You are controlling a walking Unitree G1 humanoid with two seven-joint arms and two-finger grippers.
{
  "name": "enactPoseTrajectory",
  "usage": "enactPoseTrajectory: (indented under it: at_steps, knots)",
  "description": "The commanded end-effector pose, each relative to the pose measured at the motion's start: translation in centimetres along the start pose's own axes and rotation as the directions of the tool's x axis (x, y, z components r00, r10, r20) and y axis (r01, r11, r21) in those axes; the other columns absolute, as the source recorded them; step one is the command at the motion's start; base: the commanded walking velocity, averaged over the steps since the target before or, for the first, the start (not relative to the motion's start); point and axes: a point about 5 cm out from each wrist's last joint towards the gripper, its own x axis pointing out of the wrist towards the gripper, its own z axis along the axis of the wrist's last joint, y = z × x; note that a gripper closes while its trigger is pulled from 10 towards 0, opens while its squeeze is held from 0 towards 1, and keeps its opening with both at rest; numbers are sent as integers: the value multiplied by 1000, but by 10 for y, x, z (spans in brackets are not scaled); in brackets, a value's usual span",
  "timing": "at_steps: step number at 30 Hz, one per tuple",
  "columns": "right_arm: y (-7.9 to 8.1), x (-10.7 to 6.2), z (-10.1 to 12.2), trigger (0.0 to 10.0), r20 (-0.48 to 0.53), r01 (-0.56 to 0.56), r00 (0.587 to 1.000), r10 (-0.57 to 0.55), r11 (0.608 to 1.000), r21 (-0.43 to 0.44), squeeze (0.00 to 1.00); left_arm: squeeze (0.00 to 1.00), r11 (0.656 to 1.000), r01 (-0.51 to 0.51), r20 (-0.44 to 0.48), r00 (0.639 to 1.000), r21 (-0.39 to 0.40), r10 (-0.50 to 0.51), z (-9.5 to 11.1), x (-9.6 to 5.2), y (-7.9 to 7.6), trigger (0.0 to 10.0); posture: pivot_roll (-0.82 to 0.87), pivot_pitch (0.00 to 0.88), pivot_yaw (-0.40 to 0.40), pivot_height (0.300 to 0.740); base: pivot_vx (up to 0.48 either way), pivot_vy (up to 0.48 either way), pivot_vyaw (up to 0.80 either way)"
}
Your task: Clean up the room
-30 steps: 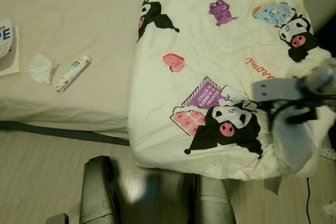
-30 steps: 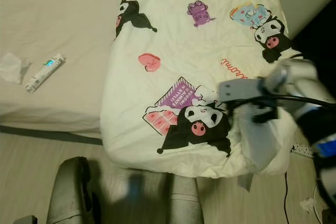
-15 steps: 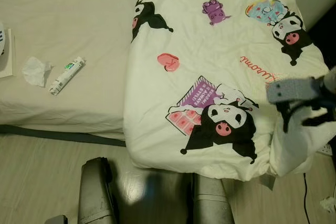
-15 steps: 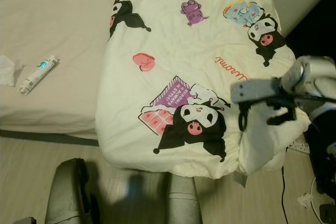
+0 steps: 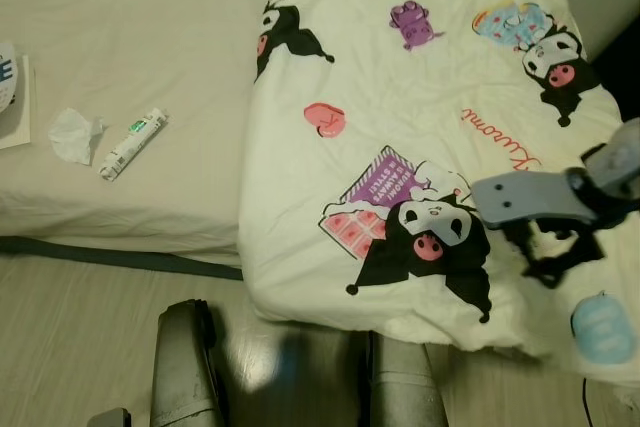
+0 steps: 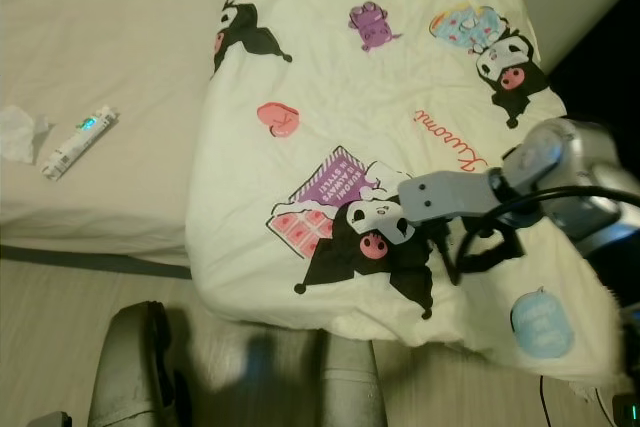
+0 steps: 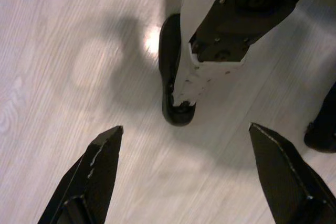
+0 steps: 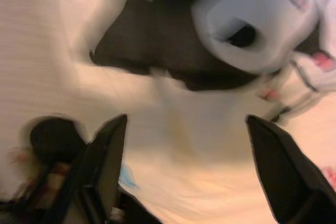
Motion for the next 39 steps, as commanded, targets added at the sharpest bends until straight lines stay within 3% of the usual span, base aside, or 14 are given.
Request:
enactPoseTrajectory:
  at_steps: [1, 4, 9, 12, 15, 25, 27, 29, 30, 32, 33, 36, 37, 39]
  knots:
    - [10, 18, -18, 10000, -112, -7, 994, 10, 1000, 23, 0, 0, 991, 136, -84, 987, 11, -134, -20, 3, -35, 10000, -159, 211, -73, 535, 0, 0, 0]
    - [24, 37, -33, 10000, -195, -41, 980, 52, 997, 60, 0, 0, 990, 138, -85, 987, 8, -137, -21, 2, -37, 10000, -157, 206, -72, 535, 0, 0, 0]
    - [24, 69, 4, 10000, 113, -28, 994, -6, 954, 297, 0, 0, 992, 122, -90, 989, 10, -121, -20, 3, -34, 10000, -148, 183, -65, 535, 0, 0, 0]
    - [7, 83, 46, 10000, 381, -3, 899, -217, 866, 501, 0, 0, 996, 87, -78, 993, 15, -86, -15, 4, -29, 10000, -142, 174, -61, 535, 0, 0, 0]
    - [0, 97, 97, 10000, 604, -202, 630, -487, 649, 733, 0, 0, 997, -81, -43, 996, -3, 81, 3, 7, -6, 10000, -114, 149, -43, 535, 0, 0, 0]
    - [18, 135, 127, 10000, 530, -486, 494, -690, 287, 826, 0, 0, 969, -246, -36, 968, 21, 247, 21, 4, 25, 10000, -69, 104, -8, 535, 0, 0, 0]
    - [22, 135, 132, 10000, 570, -528, 474, -671, 301, 794, 0, 0, 970, -243, -37, 969, 16, 243, 22, 5, 25, 10000, -69, 104, -10, 535, 0, 0, 0]
    - [42, 144, 135, 10000, 666, -431, 584, -464, 518, 739, 0, 0, 977, -213, -41, 976, 15, 213, 21, 6, 20, 10000, -70, 104, -7, 535, 0, 0, 0]
    - [42, 144, 135, 10000, 666, -431, 584, -464, 518, 739, 0, 0, 977, -213, -41, 976, 15, 213, 21, 6, 20, 10000, -70, 104, -7, 535, 0, 0, 0]
    - [71, 161, 103, 10000, 547, -276, 818, -176, 714, 643, 0, 0, 983, -179, -55, 982, 25, 181, 17, 7, 14, 10000, -86, 112, -11, 535, 0, 0, 0]
    - [71, 161, 103, 10000, 547, -276, 818, -176, 714, 643, 0, 0, 983, -179, -55, 982, 25, 181, 17, 7, 14, 10000, -86, 112, -11, 535, 0, 0, 0]
    - [85, 166, 60, 10000, 361, -169, 931, -54, 814, 556, 0, 0, 985, -171, -67, 983, 25, 172, 12, 7, 10, 10000, -99, 117, -16, 535, 0, 0, 0]
    - [98, 146, -12, 10000, 126, -156, 985, 114, 899, 409, 0, 0, 989, -149, -92, 985, 8, 149, 3, 6, 4, 10000, -121, 136, -22, 535, 0, 0, 0]
    - [103, 133, -35, 10000, 50, -183, 983, 178, 907, 379, 0, 0, 990, -139, -100, 985, 2, 138, 0, 6, 2, 10000, -121, 136, -22, 535, 0, 0, 0]
